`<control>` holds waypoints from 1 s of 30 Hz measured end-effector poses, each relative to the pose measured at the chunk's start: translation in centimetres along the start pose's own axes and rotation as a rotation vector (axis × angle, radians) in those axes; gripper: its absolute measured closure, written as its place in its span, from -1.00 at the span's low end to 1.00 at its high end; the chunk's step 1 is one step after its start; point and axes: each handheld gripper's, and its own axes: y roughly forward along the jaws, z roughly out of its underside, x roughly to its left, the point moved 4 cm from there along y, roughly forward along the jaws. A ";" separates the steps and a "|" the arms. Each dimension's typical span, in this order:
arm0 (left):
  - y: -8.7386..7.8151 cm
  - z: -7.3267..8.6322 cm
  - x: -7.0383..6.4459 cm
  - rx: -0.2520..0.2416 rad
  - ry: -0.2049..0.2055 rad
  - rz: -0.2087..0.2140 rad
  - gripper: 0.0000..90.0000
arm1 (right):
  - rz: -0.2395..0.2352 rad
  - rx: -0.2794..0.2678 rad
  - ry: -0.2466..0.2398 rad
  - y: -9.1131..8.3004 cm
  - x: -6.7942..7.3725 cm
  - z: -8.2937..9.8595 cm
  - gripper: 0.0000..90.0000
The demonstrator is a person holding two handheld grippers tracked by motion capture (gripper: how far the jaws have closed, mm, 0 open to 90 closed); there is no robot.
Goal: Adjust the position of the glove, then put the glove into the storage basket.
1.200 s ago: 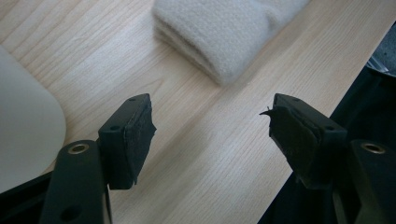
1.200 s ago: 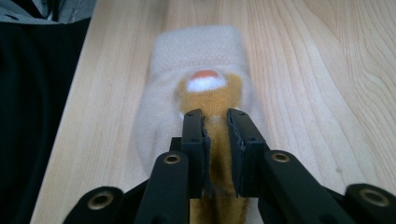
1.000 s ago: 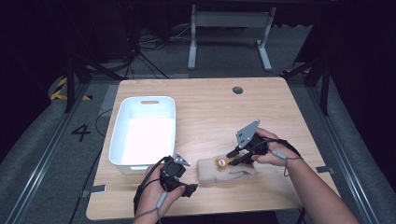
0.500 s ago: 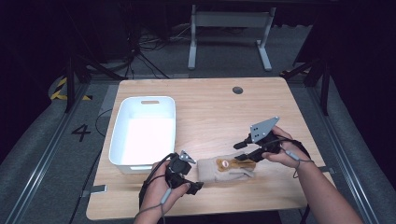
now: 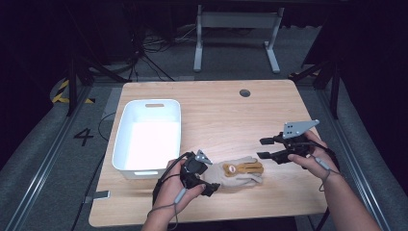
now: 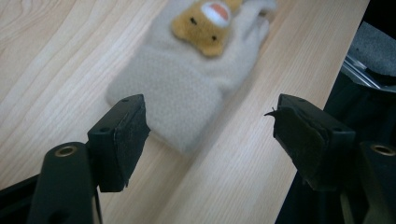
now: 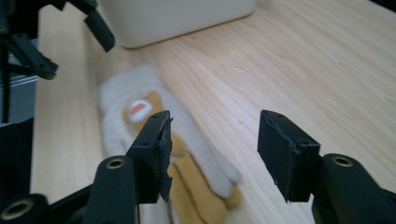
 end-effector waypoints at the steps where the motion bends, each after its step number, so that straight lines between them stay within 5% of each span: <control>1: 0.1 -0.2 0.0 0.000 0.003 0.002 -0.41 | 0.000 0.000 0.000 0.0 0.0 0.0 -0.02; 2: 0.4 -0.5 -0.2 0.000 0.018 0.004 -0.42 | 0.059 0.005 0.013 -0.7 -0.5 0.5 -0.03; 8: 0.7 -1.3 -0.2 -0.018 0.031 0.016 -0.45 | 0.157 0.001 0.073 -2.6 -1.8 1.8 -0.04; 21: 1.3 -2.1 -0.4 -0.036 0.069 0.023 -0.47 | 0.271 0.017 0.174 -4.6 -3.7 3.6 -0.09; 27: 1.6 -2.2 -0.4 -0.041 0.057 0.017 -0.49 | 0.351 0.026 0.248 -4.4 -5.3 4.9 -0.30; 30: 1.8 -2.3 -0.4 -0.042 0.061 0.012 -0.50 | 0.404 0.078 0.285 -4.2 -6.2 6.1 -0.28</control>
